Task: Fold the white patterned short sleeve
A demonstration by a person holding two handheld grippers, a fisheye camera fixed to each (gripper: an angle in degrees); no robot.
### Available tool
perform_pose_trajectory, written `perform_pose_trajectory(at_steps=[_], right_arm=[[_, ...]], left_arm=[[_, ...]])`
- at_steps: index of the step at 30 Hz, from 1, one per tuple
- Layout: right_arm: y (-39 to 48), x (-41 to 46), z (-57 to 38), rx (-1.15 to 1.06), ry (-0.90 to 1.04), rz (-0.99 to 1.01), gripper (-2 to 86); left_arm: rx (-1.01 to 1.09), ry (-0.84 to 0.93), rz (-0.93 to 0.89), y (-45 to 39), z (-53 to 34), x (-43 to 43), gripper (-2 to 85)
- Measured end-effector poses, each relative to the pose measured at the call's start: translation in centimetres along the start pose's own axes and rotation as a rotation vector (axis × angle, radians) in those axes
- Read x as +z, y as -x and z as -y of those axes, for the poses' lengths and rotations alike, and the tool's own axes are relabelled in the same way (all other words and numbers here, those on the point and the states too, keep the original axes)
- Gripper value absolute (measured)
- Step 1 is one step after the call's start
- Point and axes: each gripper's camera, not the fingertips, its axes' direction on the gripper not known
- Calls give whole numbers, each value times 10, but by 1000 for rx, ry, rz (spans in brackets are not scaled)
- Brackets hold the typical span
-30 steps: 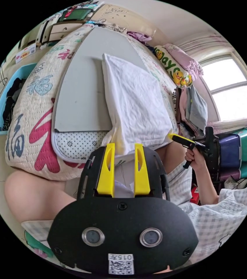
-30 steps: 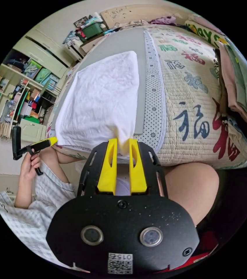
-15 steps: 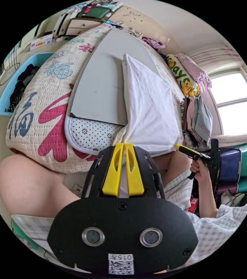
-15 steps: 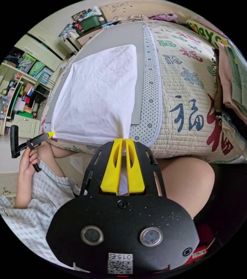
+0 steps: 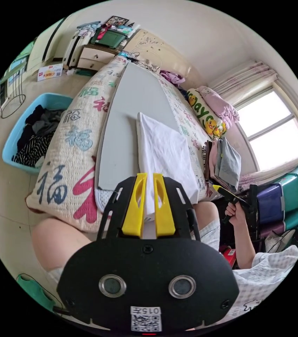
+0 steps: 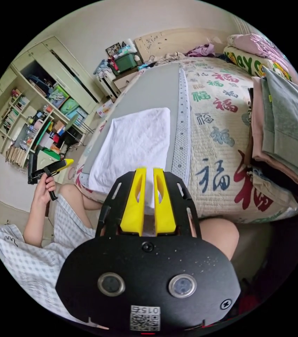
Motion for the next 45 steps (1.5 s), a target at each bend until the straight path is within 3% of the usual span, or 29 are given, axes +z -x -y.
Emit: perform_pose_trajectory(at_steps=[4, 15, 20, 25, 27, 31, 39, 45], right_arm=[[-47, 26, 39, 36, -33, 114, 83], [-165, 128, 136, 111, 25, 72, 139], [-204, 156, 144, 151, 59, 97, 129], [-230, 151, 136, 192, 71, 130, 71], [-228, 123, 118, 189, 15, 137, 37], [-216, 52, 69, 80, -100, 192, 18], [-217, -174, -74, -80, -501, 174, 8], [-228, -334, -98, -158, -663, 84, 7]], left_arm=[[30, 34, -7, 3, 56, 25, 84], [-11, 140, 3, 31, 165, 106, 163], [25, 126, -14, 28, 176, 113, 145], [-29, 221, -135, 31, 178, 120, 68], [-11, 210, -175, 22, 175, 107, 41], [228, 27, -139, -43, 148, 32, 21], [559, -203, -287, -170, 81, -115, 12], [709, -319, -338, -266, 49, -186, 13]])
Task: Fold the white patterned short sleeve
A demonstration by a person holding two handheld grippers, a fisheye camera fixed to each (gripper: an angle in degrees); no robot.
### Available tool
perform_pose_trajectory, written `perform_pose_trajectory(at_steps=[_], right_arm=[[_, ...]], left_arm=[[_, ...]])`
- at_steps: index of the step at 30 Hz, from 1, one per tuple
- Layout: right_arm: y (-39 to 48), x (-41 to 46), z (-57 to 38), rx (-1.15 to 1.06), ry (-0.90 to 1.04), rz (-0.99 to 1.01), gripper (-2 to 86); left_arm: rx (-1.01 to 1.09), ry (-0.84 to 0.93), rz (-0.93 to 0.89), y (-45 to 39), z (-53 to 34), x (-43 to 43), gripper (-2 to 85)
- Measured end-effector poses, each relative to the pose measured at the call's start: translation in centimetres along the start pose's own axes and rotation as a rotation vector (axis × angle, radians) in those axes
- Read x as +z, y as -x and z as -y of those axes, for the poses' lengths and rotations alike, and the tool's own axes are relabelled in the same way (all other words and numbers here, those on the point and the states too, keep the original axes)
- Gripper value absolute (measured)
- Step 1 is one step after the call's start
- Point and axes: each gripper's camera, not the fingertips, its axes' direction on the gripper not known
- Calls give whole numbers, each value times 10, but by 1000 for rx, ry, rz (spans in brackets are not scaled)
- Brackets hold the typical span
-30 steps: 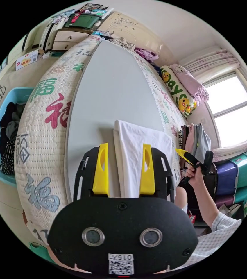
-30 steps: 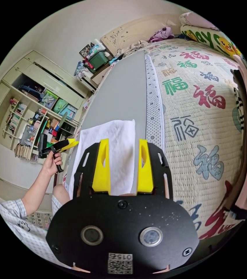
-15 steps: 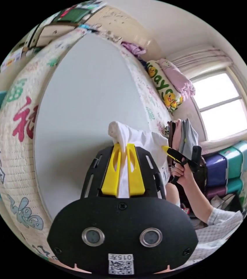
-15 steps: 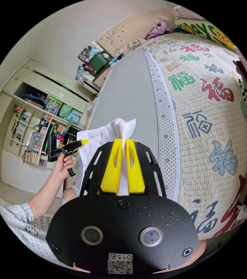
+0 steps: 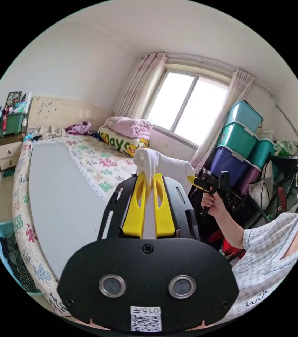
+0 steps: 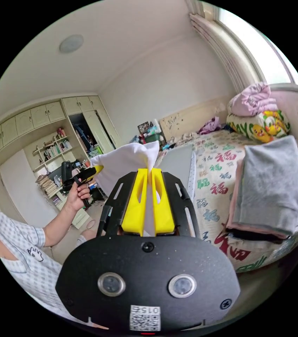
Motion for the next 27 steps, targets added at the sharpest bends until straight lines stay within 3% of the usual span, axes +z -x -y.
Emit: perform_pose_trajectory(at_steps=[8, 12, 20, 27], right_arm=[[12, -88, 179, -10, 12, -194, 7], [43, -149, 231, -89, -28, -301, 7], [28, -234, 233, -84, -71, -388, 6], [-43, -275, 219, 55, -69, -445, 7]], left_arm=[[-57, -168, -62, -61, 80, -3, 11], [32, -255, -106, -87, 122, -12, 10], [120, -281, -235, -113, 168, 0, 8], [101, -170, -371, -122, 172, 71, 7]])
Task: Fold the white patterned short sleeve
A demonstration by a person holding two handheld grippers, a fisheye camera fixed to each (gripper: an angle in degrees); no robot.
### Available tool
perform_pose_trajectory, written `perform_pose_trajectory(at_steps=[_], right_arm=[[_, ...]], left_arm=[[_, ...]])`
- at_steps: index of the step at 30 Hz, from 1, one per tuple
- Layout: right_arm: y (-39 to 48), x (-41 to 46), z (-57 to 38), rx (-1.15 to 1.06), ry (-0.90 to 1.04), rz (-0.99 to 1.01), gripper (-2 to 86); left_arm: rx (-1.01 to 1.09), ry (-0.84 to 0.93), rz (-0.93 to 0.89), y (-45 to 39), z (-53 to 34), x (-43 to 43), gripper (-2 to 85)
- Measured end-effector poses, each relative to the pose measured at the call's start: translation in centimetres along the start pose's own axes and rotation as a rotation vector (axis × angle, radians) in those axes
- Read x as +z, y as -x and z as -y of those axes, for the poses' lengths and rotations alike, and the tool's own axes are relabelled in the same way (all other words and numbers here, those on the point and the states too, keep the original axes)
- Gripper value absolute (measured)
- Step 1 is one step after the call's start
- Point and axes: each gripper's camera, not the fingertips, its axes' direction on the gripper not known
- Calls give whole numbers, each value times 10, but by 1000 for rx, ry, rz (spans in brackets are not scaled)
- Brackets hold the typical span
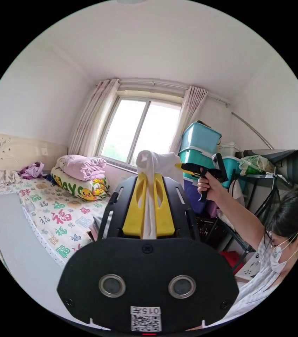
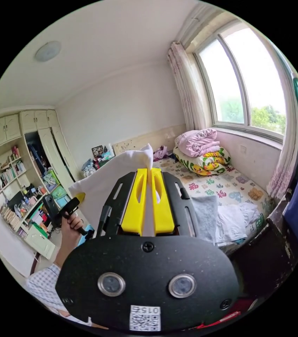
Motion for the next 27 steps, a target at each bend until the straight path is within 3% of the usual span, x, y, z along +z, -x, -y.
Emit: perform_pose_trajectory(at_steps=[4, 11, 17, 25, 27], right_arm=[[-31, 7, -5, 16, 18, -29, 6], [-86, 4, -63, -124, -50, 50, 3], [-150, -6, -106, -107, -94, 143, 1], [-275, 99, -80, -2, 2, -25, 2], [-323, 158, -78, 32, 89, -229, 2]], left_arm=[[-45, 45, -40, 22, -10, 36, 7], [-76, 0, -42, 47, -33, 89, 5], [-42, 28, -78, 63, -37, 158, 3], [-109, 186, 55, 137, -49, 351, 4], [-147, 271, 191, 165, -62, 414, 5]])
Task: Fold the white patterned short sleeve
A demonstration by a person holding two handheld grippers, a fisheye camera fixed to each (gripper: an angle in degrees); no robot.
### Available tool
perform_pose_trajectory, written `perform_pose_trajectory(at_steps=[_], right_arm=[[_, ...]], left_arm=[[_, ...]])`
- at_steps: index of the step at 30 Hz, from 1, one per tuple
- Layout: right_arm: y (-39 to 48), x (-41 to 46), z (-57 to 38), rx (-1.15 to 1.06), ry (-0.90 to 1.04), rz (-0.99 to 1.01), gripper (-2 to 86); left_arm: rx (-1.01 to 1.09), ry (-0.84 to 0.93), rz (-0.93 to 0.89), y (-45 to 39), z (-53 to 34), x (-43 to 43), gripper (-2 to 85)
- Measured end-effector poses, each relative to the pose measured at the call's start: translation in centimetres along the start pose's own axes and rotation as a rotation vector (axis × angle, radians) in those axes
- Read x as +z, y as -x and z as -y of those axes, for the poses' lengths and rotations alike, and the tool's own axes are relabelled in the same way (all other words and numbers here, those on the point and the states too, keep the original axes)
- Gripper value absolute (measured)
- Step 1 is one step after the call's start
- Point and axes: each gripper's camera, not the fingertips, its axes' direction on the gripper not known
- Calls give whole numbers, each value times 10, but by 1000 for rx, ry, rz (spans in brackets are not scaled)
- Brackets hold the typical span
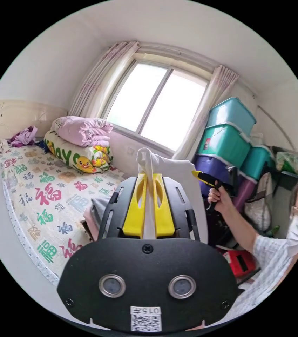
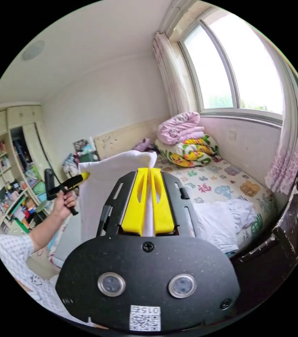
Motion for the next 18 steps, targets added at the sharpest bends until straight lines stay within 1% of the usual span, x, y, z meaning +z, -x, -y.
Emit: perform_pose_trajectory(at_steps=[1, 2, 3, 5, 6, 7, 8, 9, 10, 12, 14, 15, 16, 18], right_arm=[[-11, 15, -1, 24, 29, -73, 3], [-37, 37, -6, 85, 84, -206, 4], [-67, 45, -20, 167, 97, -283, 7], [-106, 50, -56, 193, 95, -271, 14], [-130, 60, -85, 173, 147, -249, 26], [-141, 68, -101, 174, 193, -248, 32], [-163, 87, -132, 196, 309, -254, 48], [-177, 104, -163, 207, 410, -265, 60], [-181, 111, -177, 206, 436, -266, 65], [-183, 134, -218, 195, 489, -213, 86], [-178, 151, -233, 202, 530, -169, 106], [-172, 158, -237, 204, 537, -191, 111], [-170, 159, -237, 201, 537, -219, 114], [-164, 155, -238, 175, 548, -346, 83]], left_arm=[[-48, 92, 105, 11, 2, 44, 6], [-67, 138, 168, 15, 2, 63, 6], [-102, 178, 268, 18, -3, 90, 5], [-49, 151, 201, 7, -14, 111, 2], [42, 151, 115, -8, -23, 123, -1], [128, 176, 91, -25, -32, 134, -3], [175, 184, 85, -35, -37, 139, -3], [273, 197, 65, -53, -48, 149, -4], [361, 214, 47, -70, -59, 160, -4], [453, 259, 67, -89, -74, 181, -4], [489, 328, 146, -96, -87, 208, -3], [500, 378, 169, -96, -94, 225, -2], [491, 366, 164, -95, -97, 232, -1], [469, 333, 147, -92, -99, 235, -1]])
